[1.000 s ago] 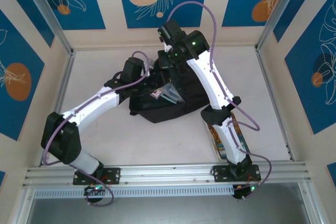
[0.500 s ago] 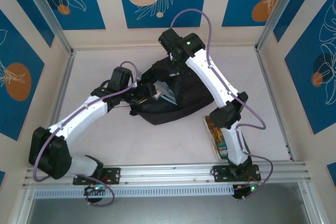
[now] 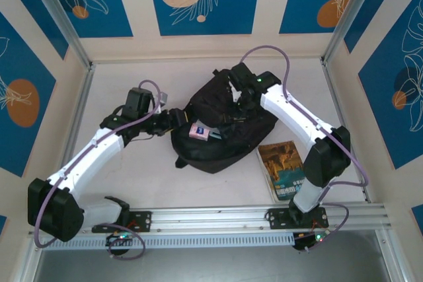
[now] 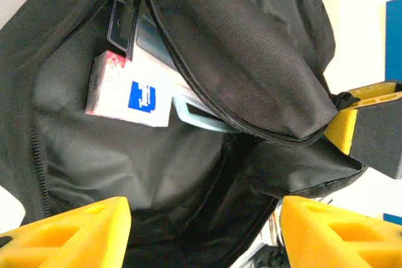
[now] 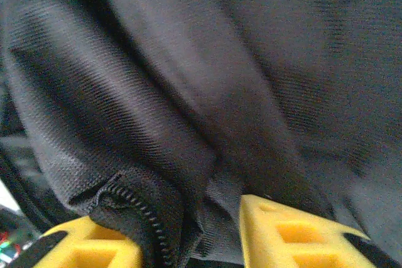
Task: Pack the student bag
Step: Close the student bag at the center of the table.
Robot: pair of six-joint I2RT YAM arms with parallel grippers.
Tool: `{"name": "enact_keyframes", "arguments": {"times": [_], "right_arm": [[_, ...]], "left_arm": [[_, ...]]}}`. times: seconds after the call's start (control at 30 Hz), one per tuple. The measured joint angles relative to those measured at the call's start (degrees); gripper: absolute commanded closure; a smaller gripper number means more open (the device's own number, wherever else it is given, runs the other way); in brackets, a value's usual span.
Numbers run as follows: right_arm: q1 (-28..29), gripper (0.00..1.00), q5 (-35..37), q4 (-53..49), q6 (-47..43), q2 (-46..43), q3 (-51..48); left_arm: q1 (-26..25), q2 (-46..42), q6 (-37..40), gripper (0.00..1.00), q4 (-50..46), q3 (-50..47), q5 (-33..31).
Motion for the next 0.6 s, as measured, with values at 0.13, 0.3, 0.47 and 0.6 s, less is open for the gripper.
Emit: {"name": "enact_keyframes", "arguments": {"times": [0.13,0.3,0.47,0.6], "right_arm": [[1.3,0.42,-5.5,7.6,0.1,0.0,-2.3],[1.0,0.18,-7.4,13.5,-1.0,-2.7,-4.6],[-2.7,0.19,-9.3,17.0,-4.1,-12.5,-9.4],[-6.4,0.24,-9.9,18.9,-5.6,-21.1,-13.3]], "left_arm": [[0.0,-0.9,1.8,0.37,-3.9,-0.3,-1.9],[0.0,-3.9,3.5,0.37,-10.1,-0.5,-7.9],[0.0,-7.1,3.7,0.36,-13.0,-3.2,-11.1],[0.0,-7.1,2.6,0.36,-12.0,-7.2,-10.0]]}}
